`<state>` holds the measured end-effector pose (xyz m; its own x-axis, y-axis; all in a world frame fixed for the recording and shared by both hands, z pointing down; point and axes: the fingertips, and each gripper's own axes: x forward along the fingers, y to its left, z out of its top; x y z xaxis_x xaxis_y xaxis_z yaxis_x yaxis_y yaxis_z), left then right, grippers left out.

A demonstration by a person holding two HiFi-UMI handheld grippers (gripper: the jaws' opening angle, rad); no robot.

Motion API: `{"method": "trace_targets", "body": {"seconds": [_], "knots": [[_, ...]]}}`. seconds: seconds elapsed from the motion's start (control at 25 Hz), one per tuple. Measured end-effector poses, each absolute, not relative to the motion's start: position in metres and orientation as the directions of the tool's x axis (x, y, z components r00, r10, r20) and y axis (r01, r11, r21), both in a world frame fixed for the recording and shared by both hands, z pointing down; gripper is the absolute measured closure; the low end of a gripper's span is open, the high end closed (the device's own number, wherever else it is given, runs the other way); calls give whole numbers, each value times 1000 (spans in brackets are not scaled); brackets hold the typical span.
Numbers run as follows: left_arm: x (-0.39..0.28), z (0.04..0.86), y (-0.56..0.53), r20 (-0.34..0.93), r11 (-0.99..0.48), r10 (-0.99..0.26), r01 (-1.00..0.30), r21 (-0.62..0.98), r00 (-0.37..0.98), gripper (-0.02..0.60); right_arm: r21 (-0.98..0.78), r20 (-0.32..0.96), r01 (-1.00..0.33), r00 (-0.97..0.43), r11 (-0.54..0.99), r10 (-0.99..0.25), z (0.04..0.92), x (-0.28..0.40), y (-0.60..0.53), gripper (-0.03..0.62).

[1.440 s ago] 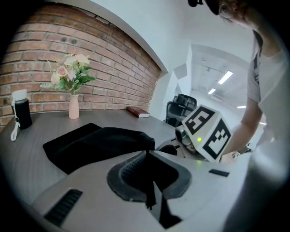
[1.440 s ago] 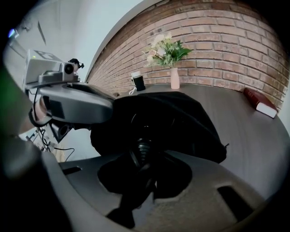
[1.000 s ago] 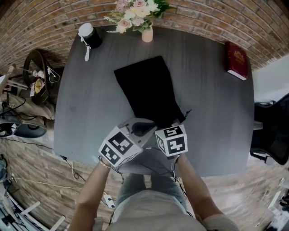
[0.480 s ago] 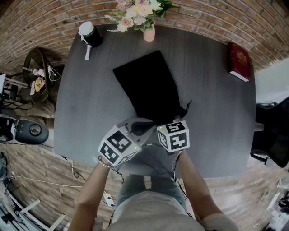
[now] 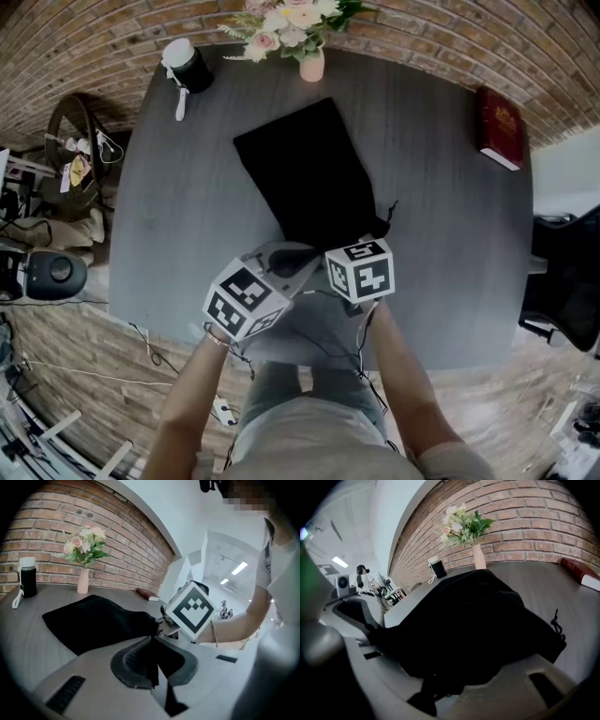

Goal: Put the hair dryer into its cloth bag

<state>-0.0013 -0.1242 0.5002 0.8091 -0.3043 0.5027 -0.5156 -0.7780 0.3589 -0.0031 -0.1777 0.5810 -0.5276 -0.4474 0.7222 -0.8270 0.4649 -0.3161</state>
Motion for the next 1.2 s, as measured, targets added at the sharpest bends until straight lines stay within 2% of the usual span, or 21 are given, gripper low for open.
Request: {"method": "trace_targets", "body": {"seconds": [0.36, 0.64, 1.2], "knots": [[-4, 504, -128, 500, -766, -314, -526, 369, 807, 566, -328, 725, -819, -537, 470, -431, 580, -3, -178, 378], [-3, 502, -131, 491, -765, -317, -525, 374, 812, 566, -305, 713, -813, -540, 496, -447, 563, 7, -175, 349], [10, 502, -128, 518, -781, -294, -515, 355, 803, 566, -285, 735, -853, -487, 438, -471, 550, 55, -140, 342]]}}
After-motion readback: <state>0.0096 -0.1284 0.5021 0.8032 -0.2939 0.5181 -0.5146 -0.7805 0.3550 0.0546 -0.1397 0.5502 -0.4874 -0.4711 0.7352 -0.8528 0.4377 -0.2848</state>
